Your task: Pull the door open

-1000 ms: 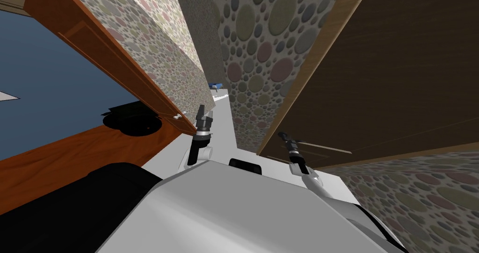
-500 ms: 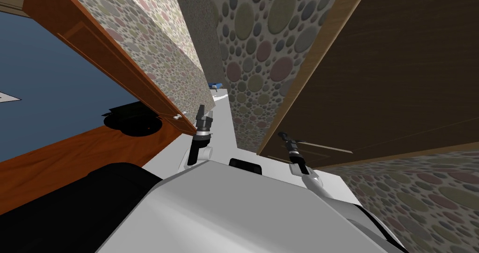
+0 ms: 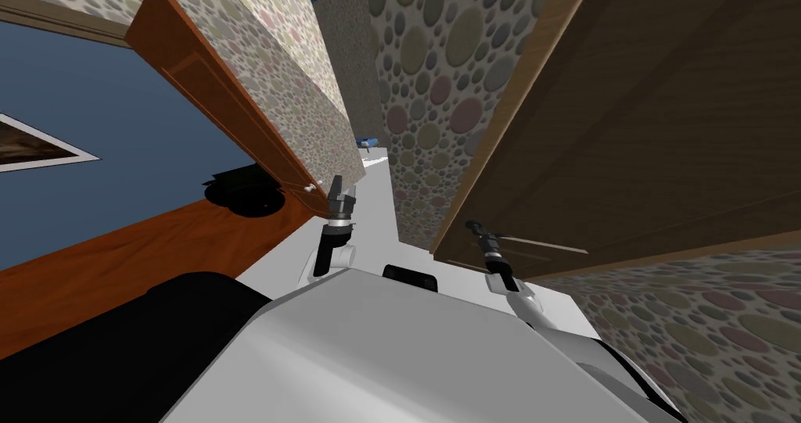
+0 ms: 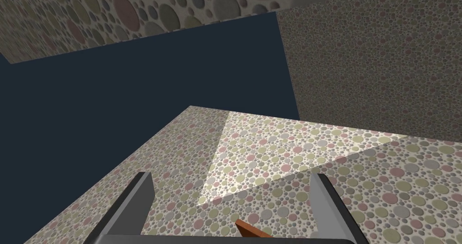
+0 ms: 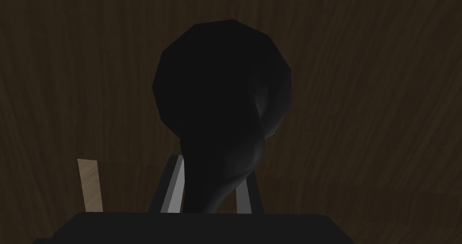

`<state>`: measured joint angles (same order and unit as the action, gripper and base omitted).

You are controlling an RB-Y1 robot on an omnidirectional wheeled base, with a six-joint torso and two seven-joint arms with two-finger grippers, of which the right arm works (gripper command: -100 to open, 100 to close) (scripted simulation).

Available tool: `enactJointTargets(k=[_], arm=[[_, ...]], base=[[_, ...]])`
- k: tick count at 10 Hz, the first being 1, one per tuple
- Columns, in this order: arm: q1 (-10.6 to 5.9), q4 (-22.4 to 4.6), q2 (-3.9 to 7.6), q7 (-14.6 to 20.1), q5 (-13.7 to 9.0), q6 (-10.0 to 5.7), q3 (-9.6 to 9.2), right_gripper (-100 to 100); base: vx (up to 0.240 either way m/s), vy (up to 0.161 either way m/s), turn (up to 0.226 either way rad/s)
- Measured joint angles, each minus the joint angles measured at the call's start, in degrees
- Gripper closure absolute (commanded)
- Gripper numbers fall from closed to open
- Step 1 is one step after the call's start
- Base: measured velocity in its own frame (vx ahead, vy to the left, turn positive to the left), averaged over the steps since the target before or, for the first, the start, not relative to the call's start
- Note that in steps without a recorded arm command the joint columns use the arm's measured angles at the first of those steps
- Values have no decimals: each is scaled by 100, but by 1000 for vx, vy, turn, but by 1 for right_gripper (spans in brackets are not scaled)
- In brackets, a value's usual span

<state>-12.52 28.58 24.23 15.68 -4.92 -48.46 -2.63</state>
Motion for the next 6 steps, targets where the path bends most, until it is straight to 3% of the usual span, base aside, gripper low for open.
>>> enactJointTargets(k=[1,2,3,6], arm=[[186,347,6,3,24,164,7,100],[152,293,-15,6,48,169,-11,100],[110,194,-22,20,61,118,-29,100],[86,230,14,116,157,84,-57,100]], base=[[-148,-77,79],[-59,-13,-16],[-137,-68,181],[-200,-146,159]])
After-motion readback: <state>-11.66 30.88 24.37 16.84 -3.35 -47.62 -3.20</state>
